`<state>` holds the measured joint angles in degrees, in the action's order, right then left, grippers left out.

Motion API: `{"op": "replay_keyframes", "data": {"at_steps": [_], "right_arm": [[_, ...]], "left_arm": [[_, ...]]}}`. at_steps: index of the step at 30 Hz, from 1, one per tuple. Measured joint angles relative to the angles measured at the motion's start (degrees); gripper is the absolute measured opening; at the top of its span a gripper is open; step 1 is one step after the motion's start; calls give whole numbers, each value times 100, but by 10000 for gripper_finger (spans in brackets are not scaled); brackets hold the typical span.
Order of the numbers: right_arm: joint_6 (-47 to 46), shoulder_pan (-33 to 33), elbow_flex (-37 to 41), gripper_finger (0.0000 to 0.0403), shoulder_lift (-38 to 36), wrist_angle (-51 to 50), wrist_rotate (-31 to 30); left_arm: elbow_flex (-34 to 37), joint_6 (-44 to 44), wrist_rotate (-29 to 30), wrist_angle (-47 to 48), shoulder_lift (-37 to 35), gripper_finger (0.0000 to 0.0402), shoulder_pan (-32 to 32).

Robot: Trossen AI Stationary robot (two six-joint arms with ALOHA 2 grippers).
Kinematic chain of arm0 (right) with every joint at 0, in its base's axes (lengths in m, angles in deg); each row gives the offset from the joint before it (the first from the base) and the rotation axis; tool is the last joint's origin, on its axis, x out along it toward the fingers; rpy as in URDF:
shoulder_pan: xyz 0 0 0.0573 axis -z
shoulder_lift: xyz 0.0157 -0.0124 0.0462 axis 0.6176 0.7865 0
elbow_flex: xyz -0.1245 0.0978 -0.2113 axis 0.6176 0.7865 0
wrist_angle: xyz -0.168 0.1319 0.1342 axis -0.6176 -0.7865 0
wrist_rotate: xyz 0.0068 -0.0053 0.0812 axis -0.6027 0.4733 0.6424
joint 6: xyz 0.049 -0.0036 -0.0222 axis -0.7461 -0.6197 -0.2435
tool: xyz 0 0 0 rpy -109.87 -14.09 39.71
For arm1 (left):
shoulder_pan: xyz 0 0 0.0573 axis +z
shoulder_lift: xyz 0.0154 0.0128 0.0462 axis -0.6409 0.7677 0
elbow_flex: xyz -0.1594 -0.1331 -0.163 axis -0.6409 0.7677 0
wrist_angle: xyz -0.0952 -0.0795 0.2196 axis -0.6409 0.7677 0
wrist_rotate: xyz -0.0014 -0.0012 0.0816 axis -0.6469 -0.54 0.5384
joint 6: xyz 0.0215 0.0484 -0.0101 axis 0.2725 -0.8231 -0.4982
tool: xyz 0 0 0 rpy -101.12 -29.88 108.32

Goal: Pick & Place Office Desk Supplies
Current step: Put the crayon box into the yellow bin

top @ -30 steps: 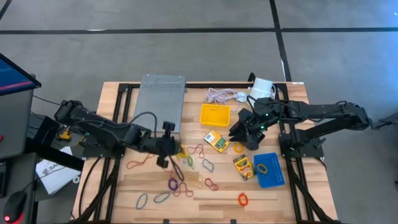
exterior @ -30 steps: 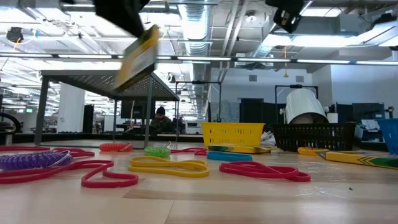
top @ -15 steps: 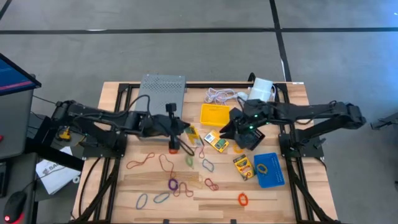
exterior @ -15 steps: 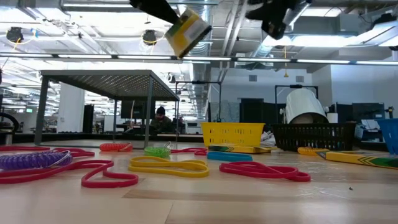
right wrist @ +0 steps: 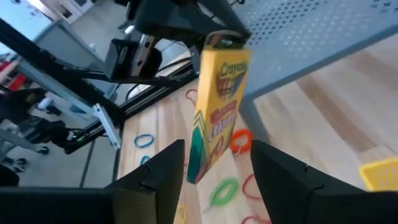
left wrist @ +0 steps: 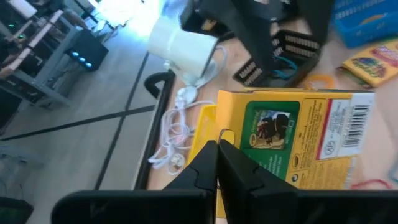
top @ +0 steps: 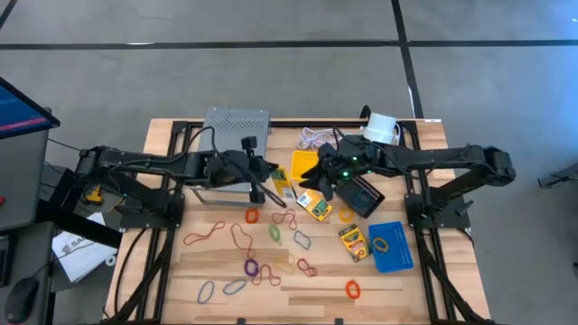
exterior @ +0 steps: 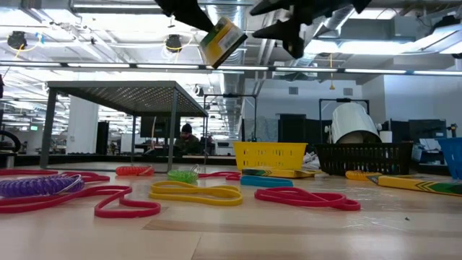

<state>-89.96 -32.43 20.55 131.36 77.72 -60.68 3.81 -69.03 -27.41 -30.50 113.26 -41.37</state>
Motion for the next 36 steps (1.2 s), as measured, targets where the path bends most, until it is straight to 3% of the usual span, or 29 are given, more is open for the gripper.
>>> {"op": "replay_keyframes", "data": {"at_steps": [14,20,36], "right_arm": [[905,-111,-1754,164,1178,-1486,-650],[975,-93,-1901,159,1412,-1611,-805],[1367,97,-1907,171,1205,-1732,-1045]], "left_arm": [[5,-92,-137,-19,0,0,351],[9,-119,-195,-14,0,0,347],[9,-121,-319,-47,2,0,336]]}}
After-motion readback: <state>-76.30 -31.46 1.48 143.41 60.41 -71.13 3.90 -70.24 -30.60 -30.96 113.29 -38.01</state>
